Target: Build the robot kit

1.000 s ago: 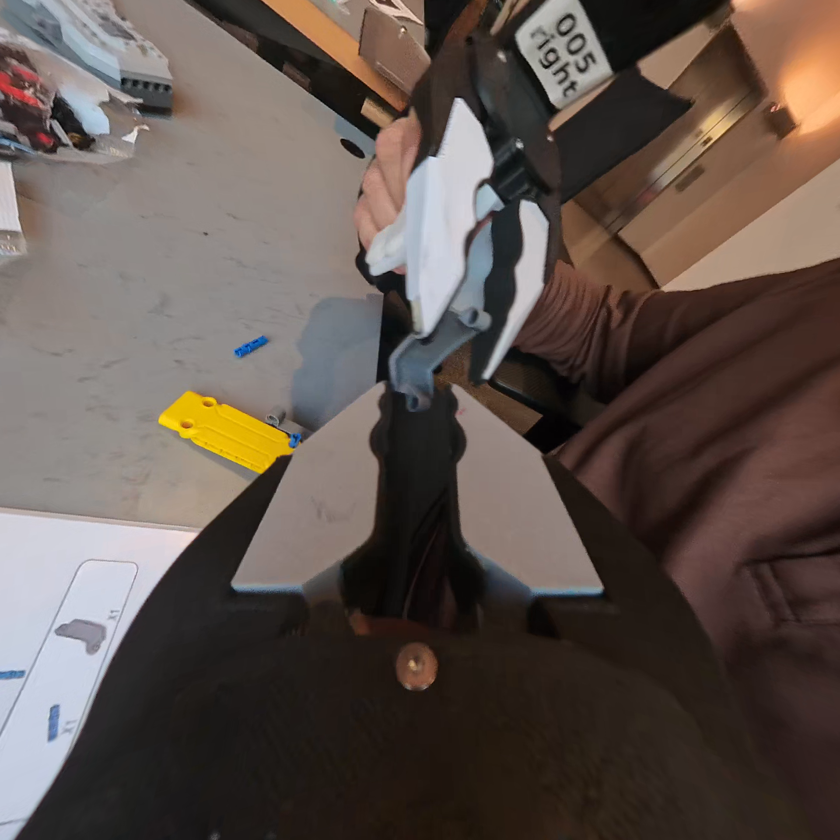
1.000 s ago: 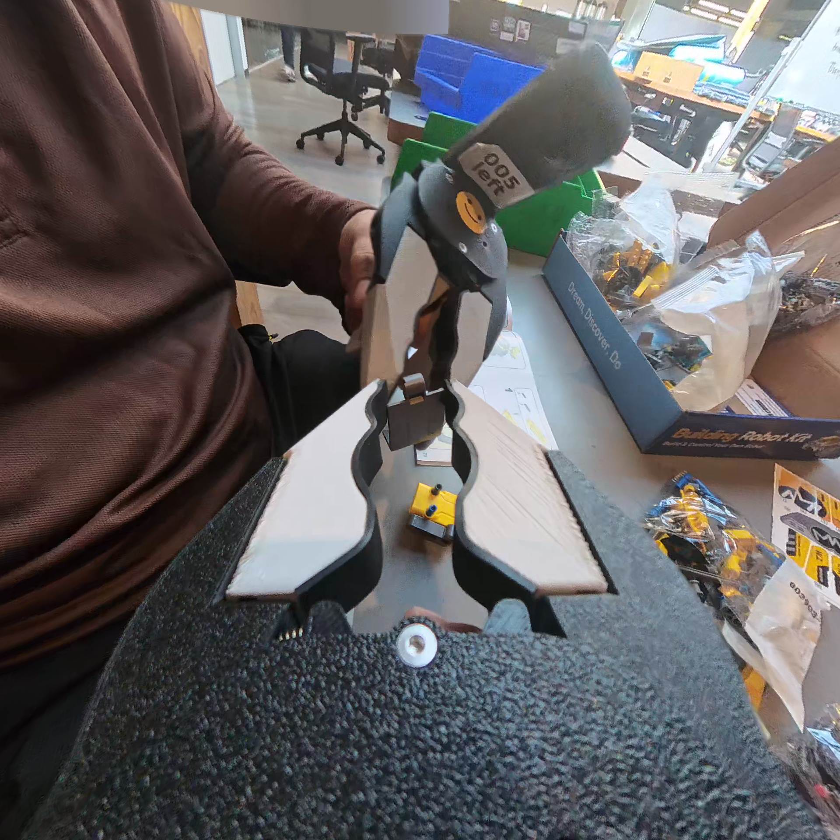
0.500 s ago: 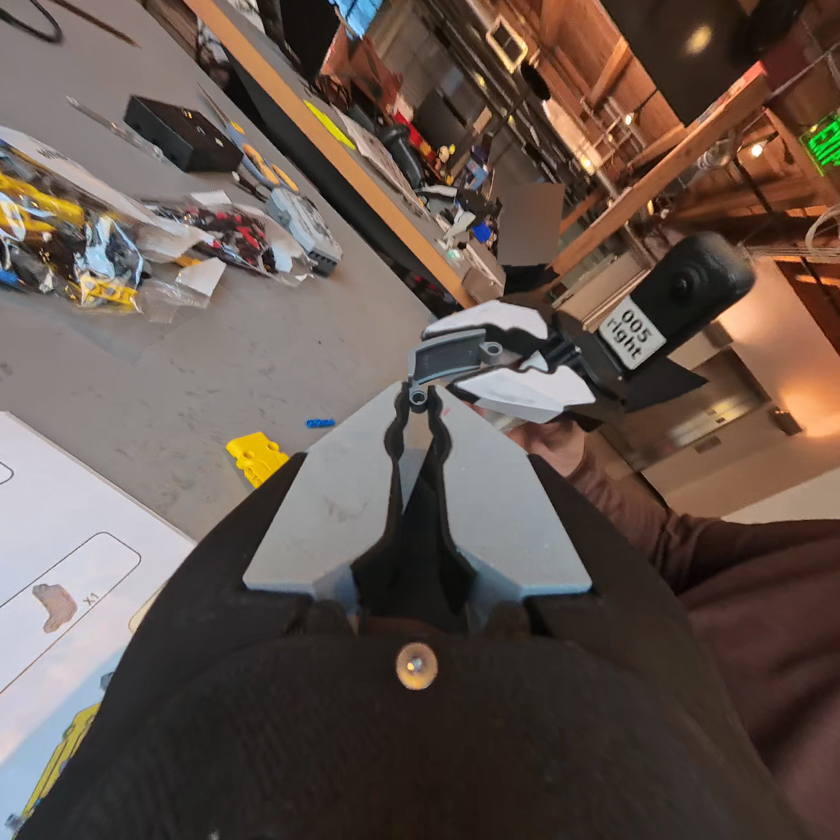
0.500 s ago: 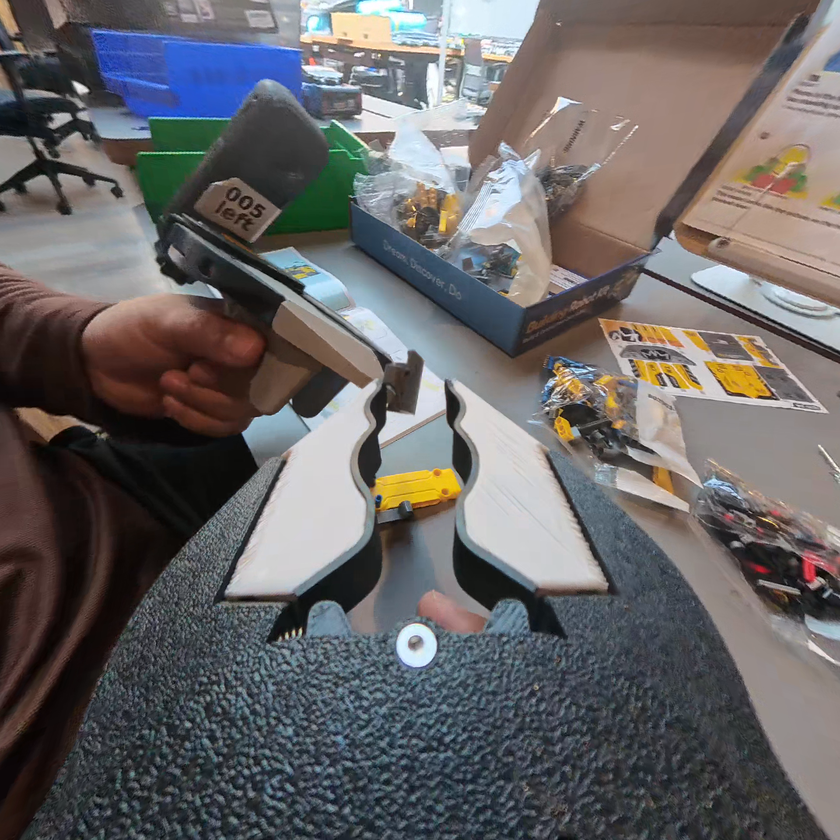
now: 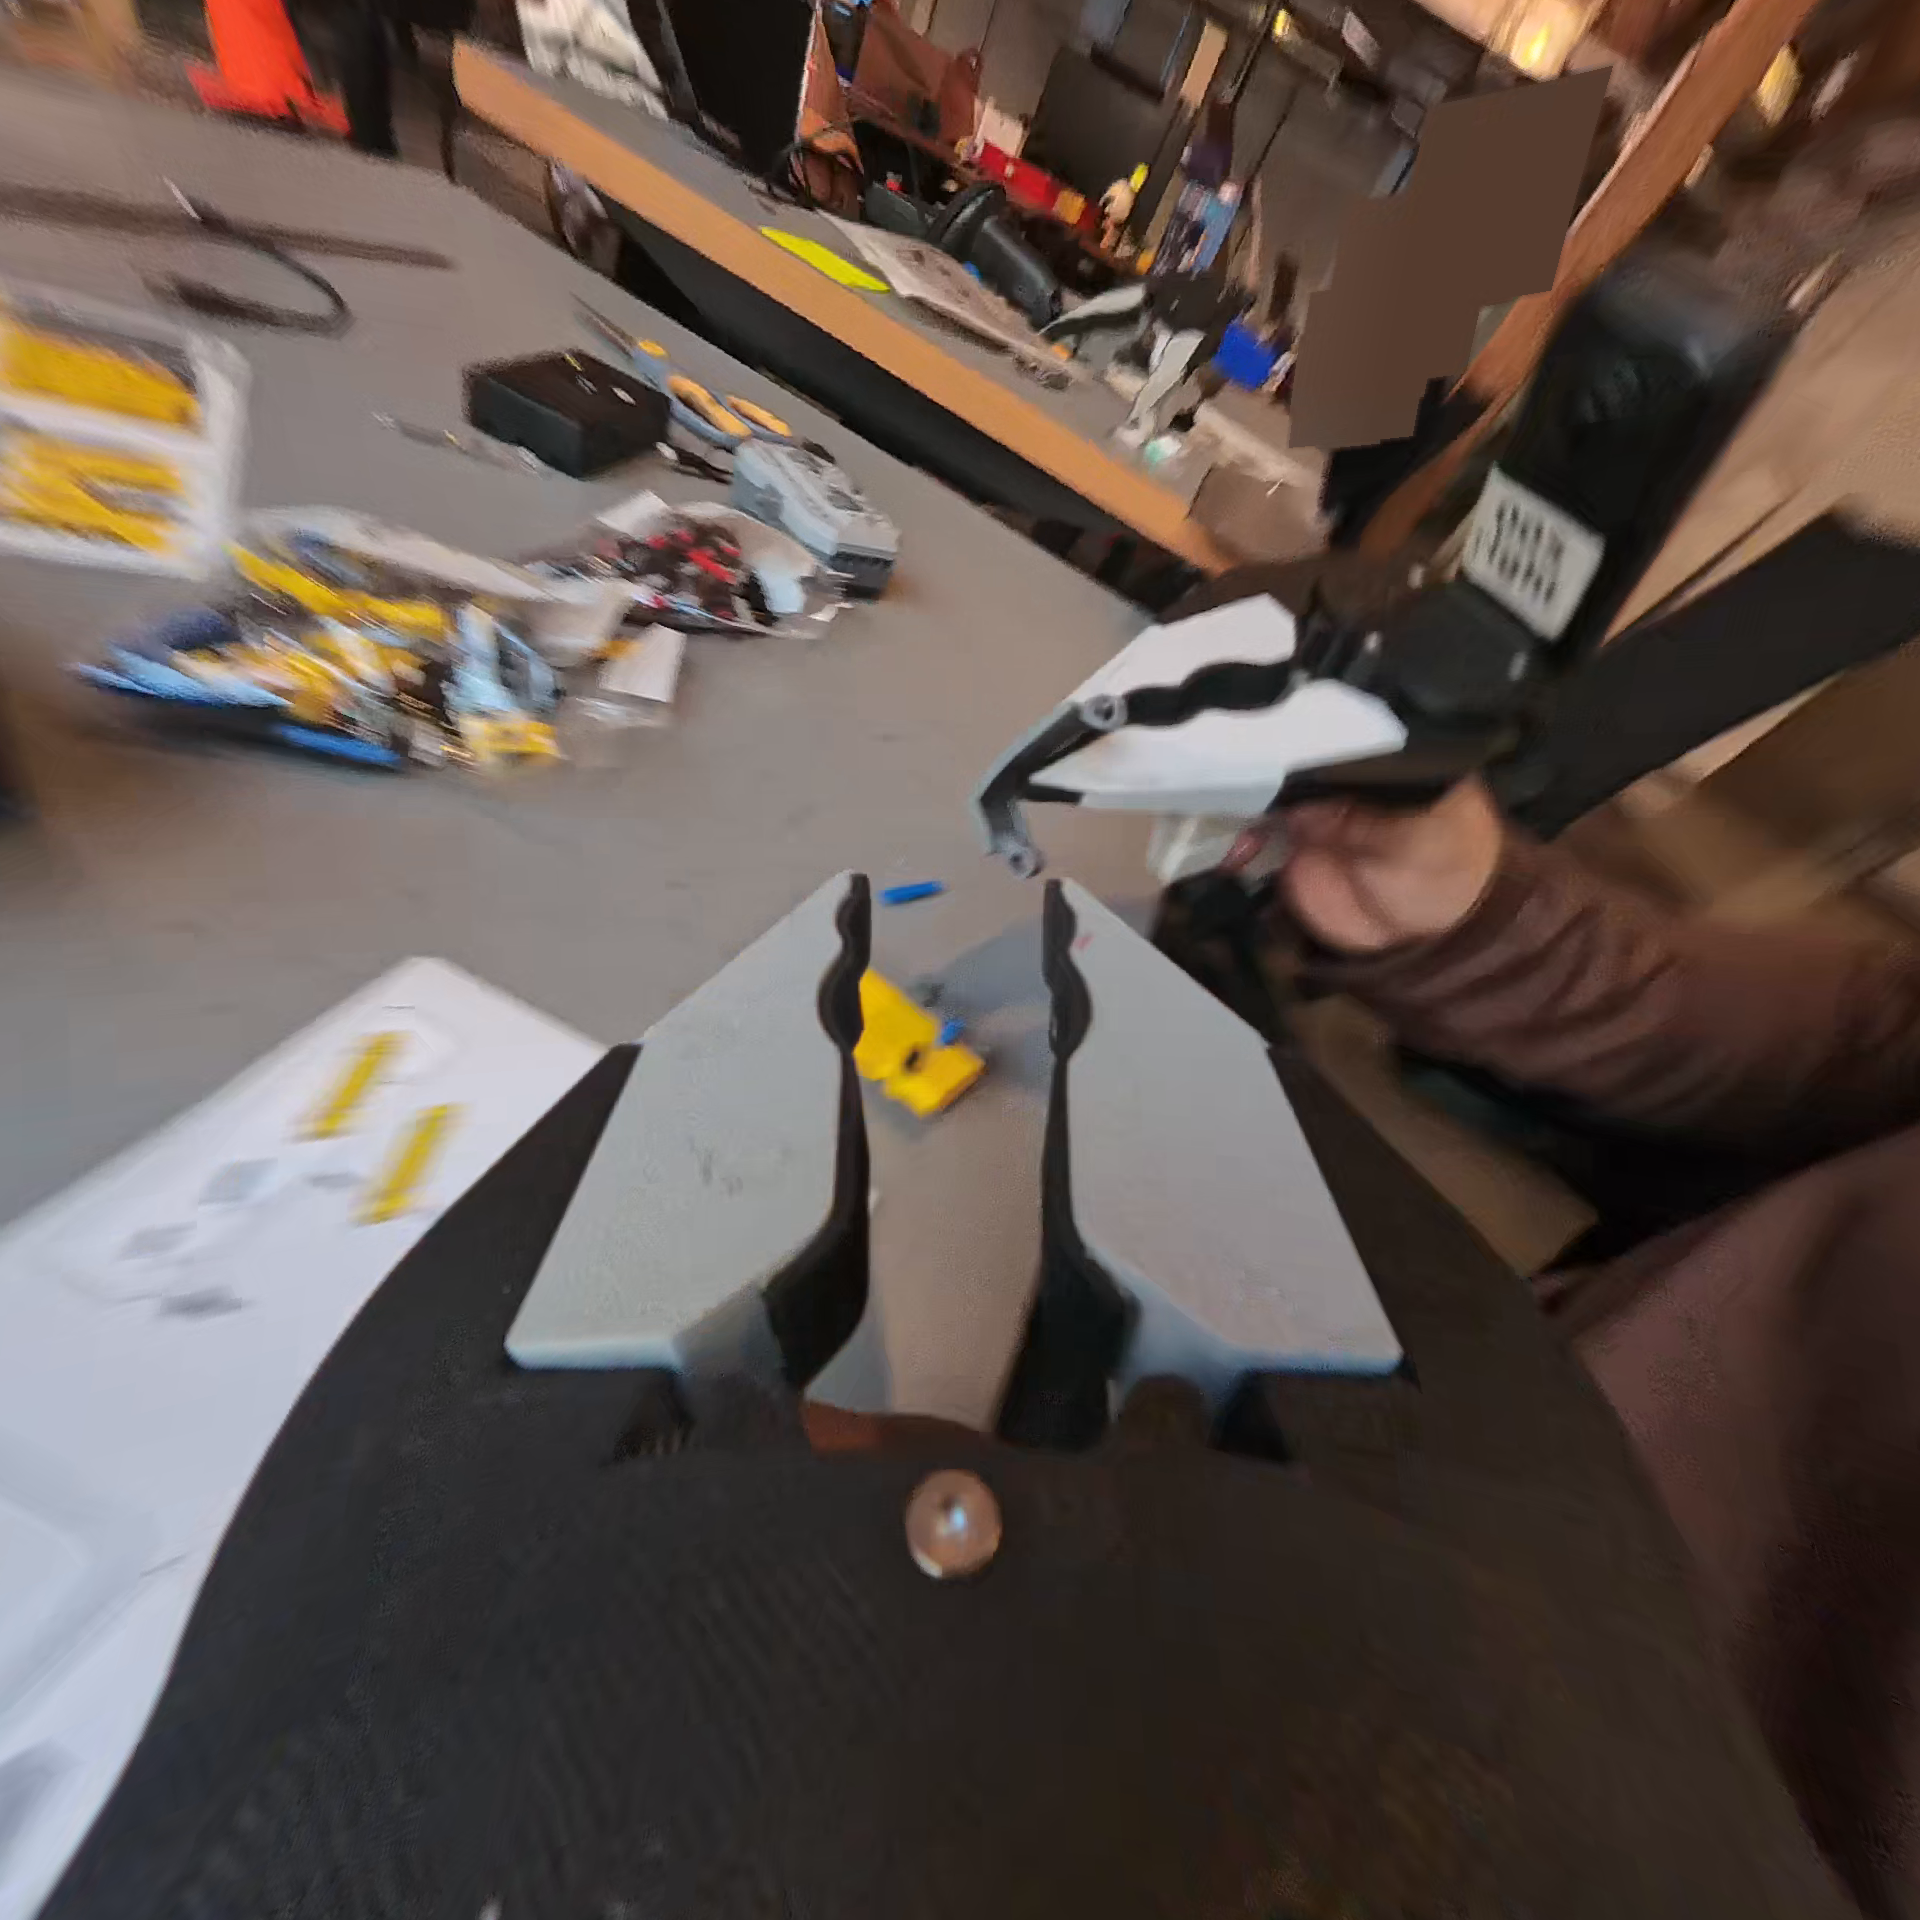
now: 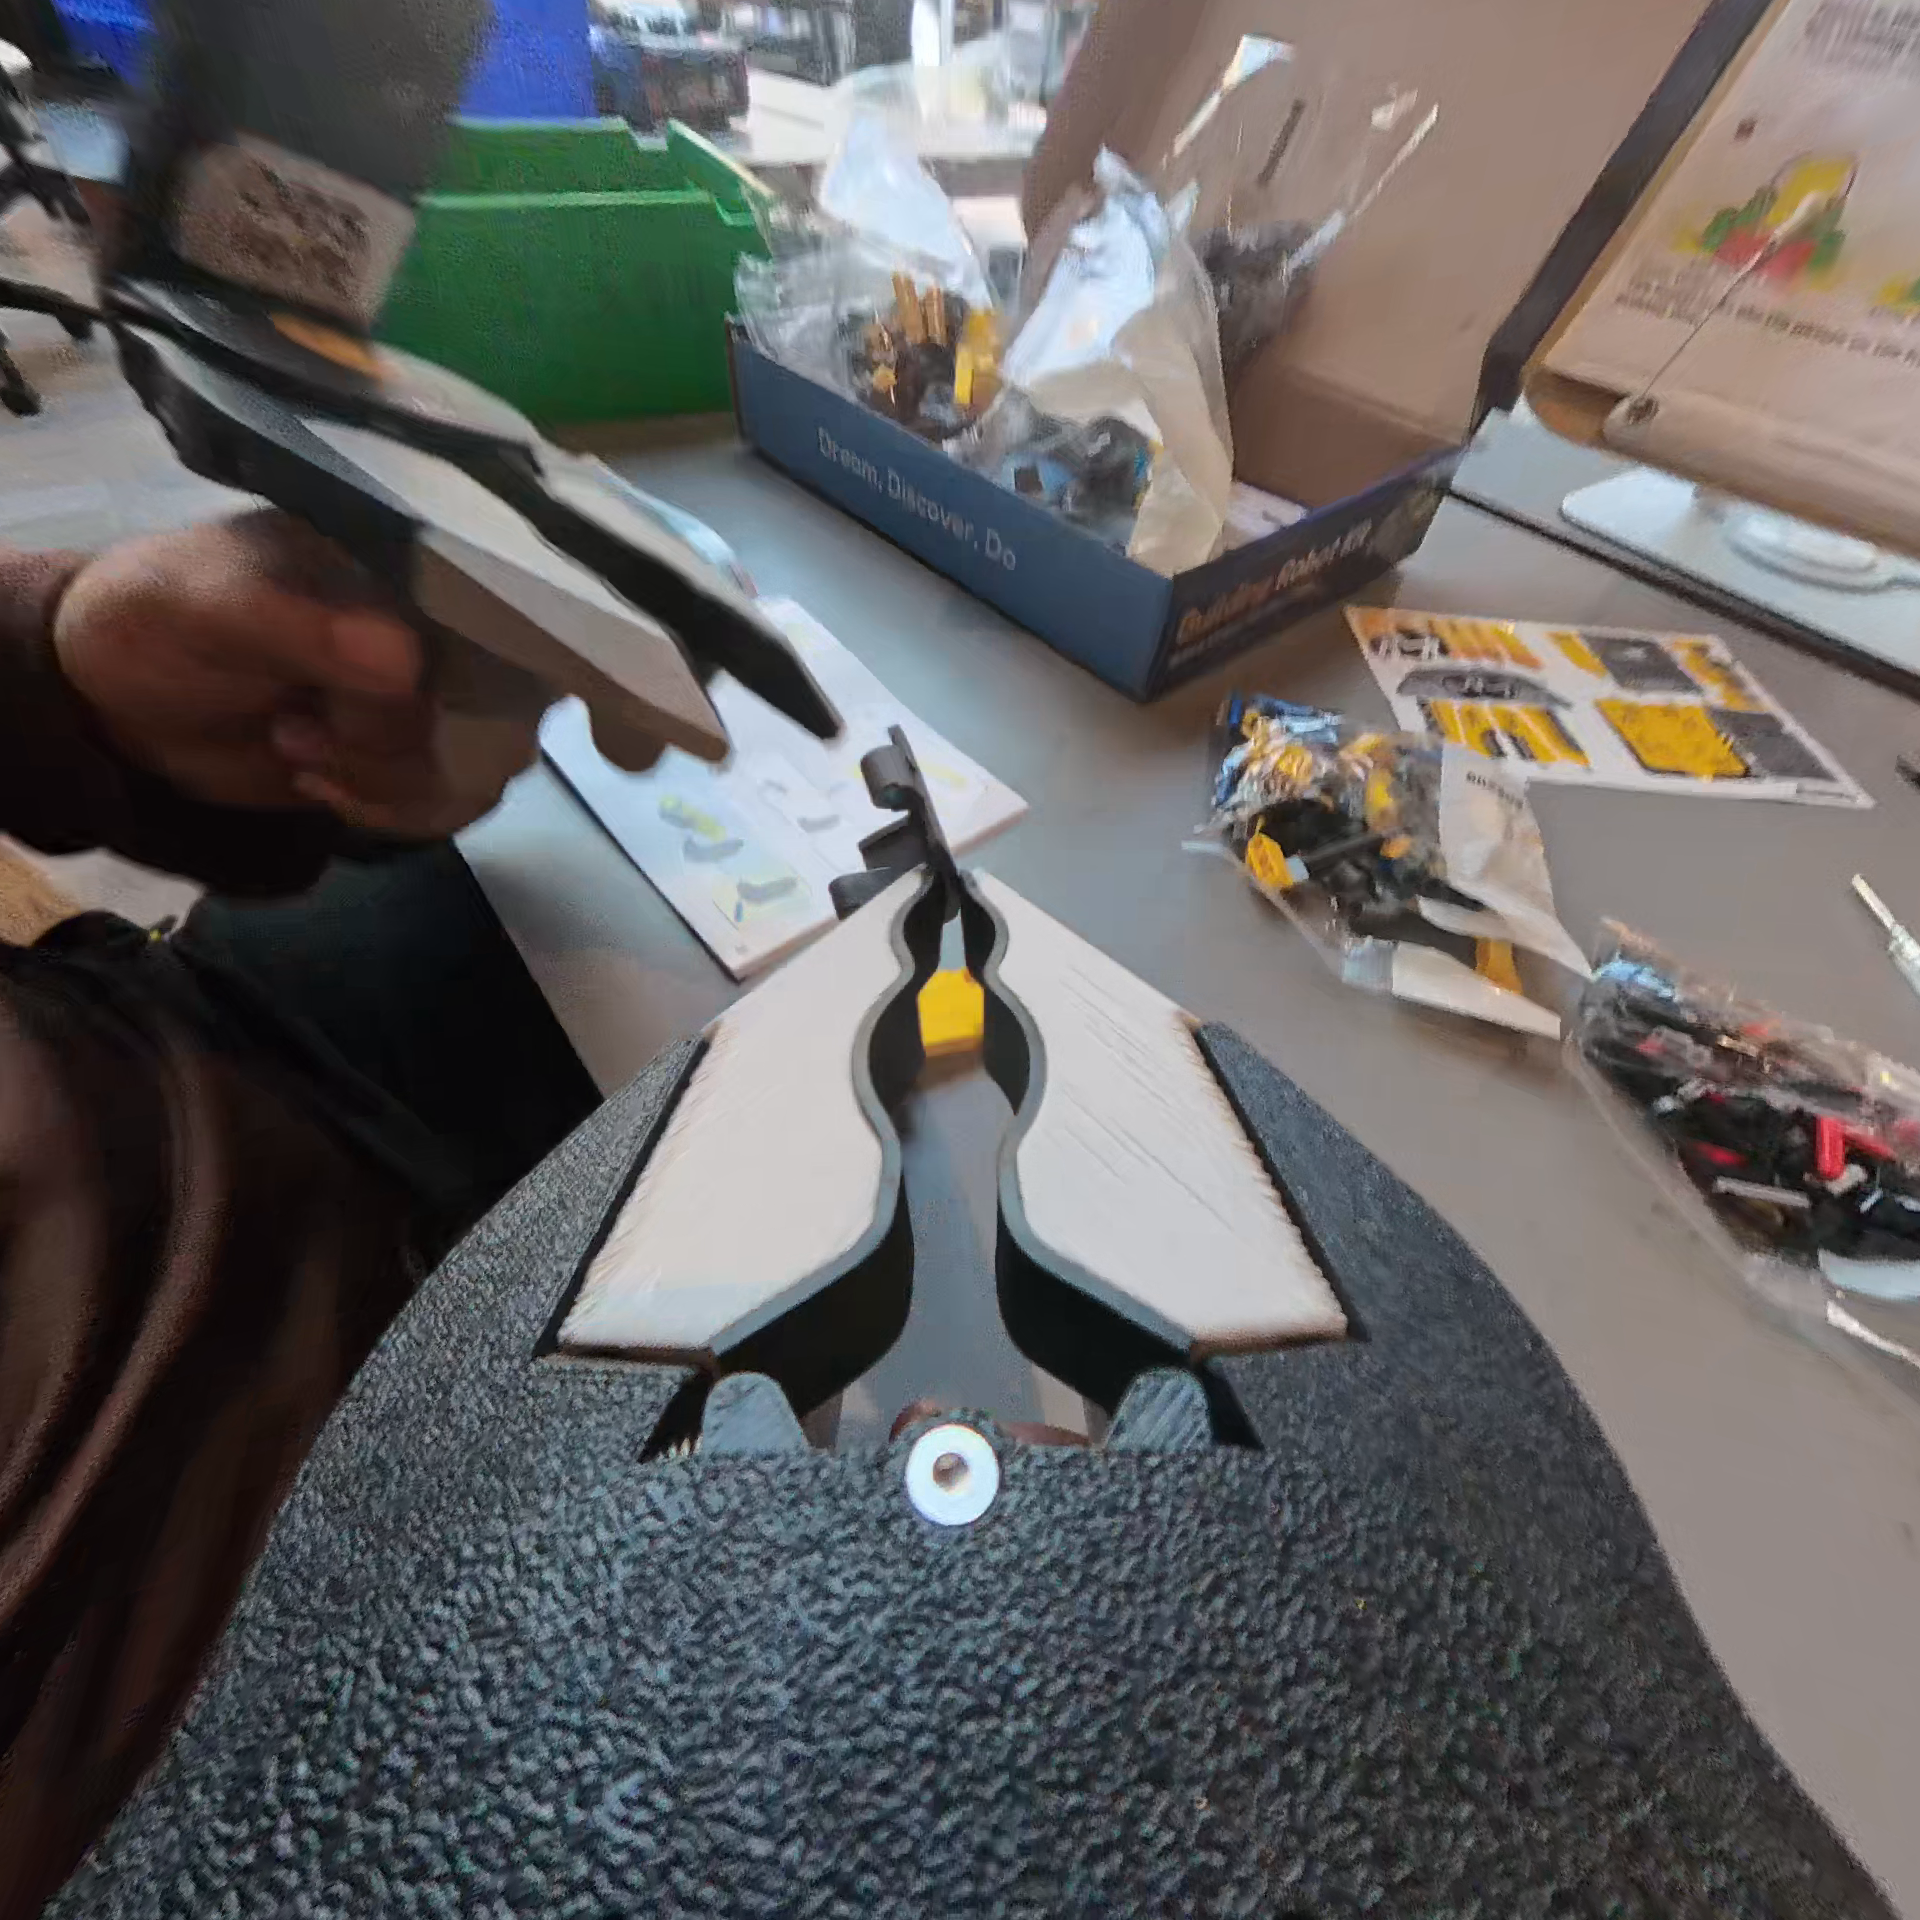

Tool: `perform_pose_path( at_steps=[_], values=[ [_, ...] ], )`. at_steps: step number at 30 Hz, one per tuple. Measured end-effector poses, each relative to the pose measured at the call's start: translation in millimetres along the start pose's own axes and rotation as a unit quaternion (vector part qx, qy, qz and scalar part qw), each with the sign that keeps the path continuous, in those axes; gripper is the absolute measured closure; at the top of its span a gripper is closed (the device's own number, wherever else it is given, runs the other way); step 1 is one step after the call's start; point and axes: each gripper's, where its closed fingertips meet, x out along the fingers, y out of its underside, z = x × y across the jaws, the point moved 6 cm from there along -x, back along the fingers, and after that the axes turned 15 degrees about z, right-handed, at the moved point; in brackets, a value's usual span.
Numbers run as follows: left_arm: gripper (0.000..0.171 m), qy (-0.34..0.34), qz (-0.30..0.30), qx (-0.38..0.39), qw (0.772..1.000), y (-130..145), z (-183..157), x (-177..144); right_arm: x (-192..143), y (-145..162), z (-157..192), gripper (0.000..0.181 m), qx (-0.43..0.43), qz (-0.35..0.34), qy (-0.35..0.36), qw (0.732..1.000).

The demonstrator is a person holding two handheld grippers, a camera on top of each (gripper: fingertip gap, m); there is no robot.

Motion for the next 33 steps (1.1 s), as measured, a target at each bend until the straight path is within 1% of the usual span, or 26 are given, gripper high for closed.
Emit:
perform_pose_path(
  at_steps=[2,3,5,7,8,10,13,16,19,23,27,33],
  values=[
    [0.136,-0.098,-0.003,0.086,0.992,7.9,17.4,-33.3,2.2,12.7,-9.0,0.178,0.022,0.032,-0.019,0.999],
    [0.130,-0.128,-0.006,0.110,0.986,12.9,23.3,-49.1,4.4,19.1,-12.3,0.178,0.031,0.049,-0.031,0.998],
    [0.121,-0.132,0.002,0.132,0.982,25.5,25.6,-70.4,11.5,31.2,-16.1,0.178,0.044,0.090,-0.057,0.993],
    [0.111,-0.110,0.035,0.141,0.983,38.5,22.7,-76.3,18.3,38.5,-16.6,0.178,0.049,0.115,-0.081,0.989],
    [0.109,-0.107,0.054,0.147,0.982,43.0,21.2,-75.3,20.4,40.3,-15.7,0.178,0.048,0.122,-0.092,0.987],
    [0.109,-0.121,0.088,0.168,0.974,47.5,20.0,-69.5,22.3,41.8,-13.1,0.178,0.042,0.125,-0.104,0.986],
    [0.112,-0.125,0.146,0.203,0.960,53.8,19.7,-55.3,21.0,44.3,-10.4,0.178,0.036,0.121,-0.099,0.987],
    [0.116,-0.138,0.179,0.231,0.947,58.1,25.7,-43.7,20.4,50.4,-8.3,0.178,0.039,0.133,-0.103,0.985],
    [0.117,-0.128,0.186,0.224,0.948,56.7,28.8,-35.7,21.5,54.9,-14.6,0.178,0.056,0.131,-0.096,0.985],
    [0.121,-0.107,0.181,0.203,0.956,52.5,29.1,-28.0,19.7,55.9,-19.2,0.178,0.082,0.119,-0.119,0.982],
    [0.122,-0.097,0.181,0.200,0.958,50.6,26.6,-22.8,20.0,55.9,-13.1,0.178,0.064,0.127,-0.128,0.982],
    [0.123,-0.115,0.195,0.209,0.951,54.3,26.7,-21.2,23.1,58.9,-6.8,0.178,0.035,0.148,-0.131,0.980]
  ],
)
